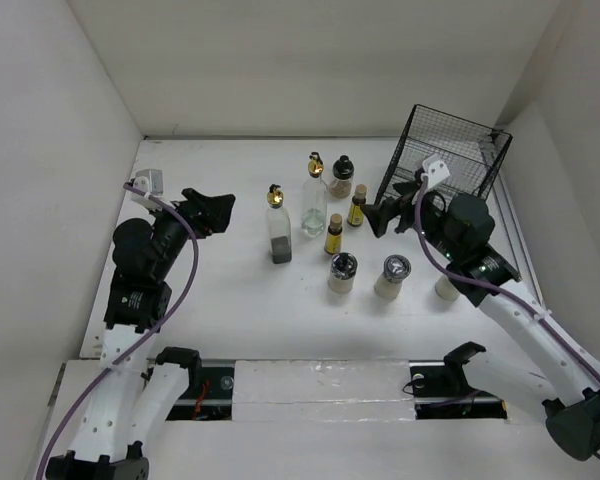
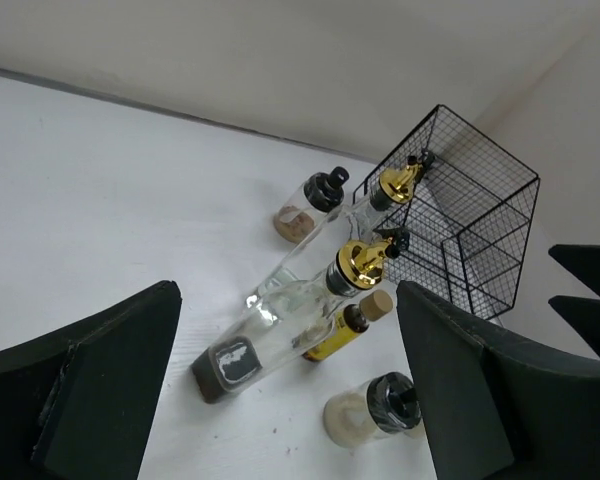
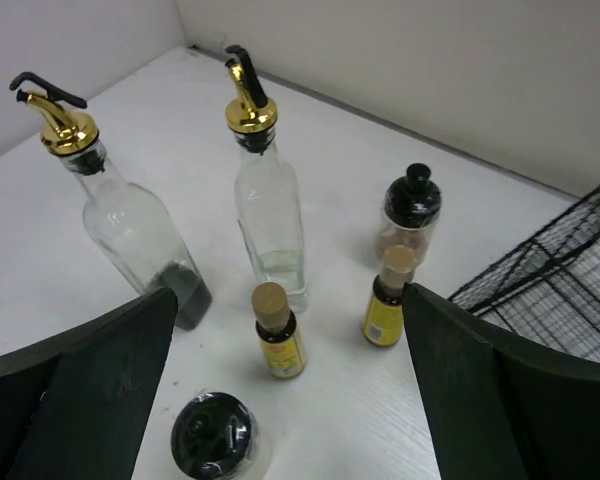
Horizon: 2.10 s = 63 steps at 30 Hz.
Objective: Organize the condiment bottles
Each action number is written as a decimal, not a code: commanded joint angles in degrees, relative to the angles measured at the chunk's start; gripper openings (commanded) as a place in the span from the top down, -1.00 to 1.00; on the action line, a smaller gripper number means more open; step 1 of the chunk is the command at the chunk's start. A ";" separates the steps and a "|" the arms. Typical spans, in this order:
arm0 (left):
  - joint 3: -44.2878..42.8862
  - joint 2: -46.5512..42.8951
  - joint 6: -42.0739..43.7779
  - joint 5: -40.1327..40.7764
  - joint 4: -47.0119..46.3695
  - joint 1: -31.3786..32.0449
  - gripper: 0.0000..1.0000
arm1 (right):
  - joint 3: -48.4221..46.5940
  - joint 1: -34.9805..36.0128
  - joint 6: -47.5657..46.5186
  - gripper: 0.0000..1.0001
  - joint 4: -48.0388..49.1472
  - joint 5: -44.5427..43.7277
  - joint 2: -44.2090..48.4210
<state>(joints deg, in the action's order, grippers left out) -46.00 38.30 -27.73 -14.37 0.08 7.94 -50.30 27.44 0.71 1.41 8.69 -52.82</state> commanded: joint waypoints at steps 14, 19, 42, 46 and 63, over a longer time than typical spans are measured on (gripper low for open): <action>-0.32 -0.07 2.85 -1.71 -2.81 0.23 0.82 | -2.69 7.62 -2.81 -0.42 8.08 -5.00 -14.59; -0.32 0.98 2.85 -1.01 -2.80 0.23 0.48 | -7.96 9.47 -4.67 -0.69 8.79 -2.36 -22.31; 0.21 1.25 2.33 -2.59 -3.33 0.23 0.01 | -23.79 8.95 -7.21 0.19 26.62 -4.57 -46.32; 0.21 1.25 2.33 -2.59 -3.86 0.23 0.01 | -23.79 8.95 -6.07 0.69 27.15 -5.26 -45.19; 0.73 0.10 2.33 -1.71 -3.33 0.23 0.01 | -46.63 2.81 -5.54 0.84 13.54 -21.93 -31.73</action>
<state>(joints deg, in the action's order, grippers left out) -45.71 39.77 -25.54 -15.99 -0.62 7.94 -92.42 32.93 -4.60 11.62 -3.79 -86.15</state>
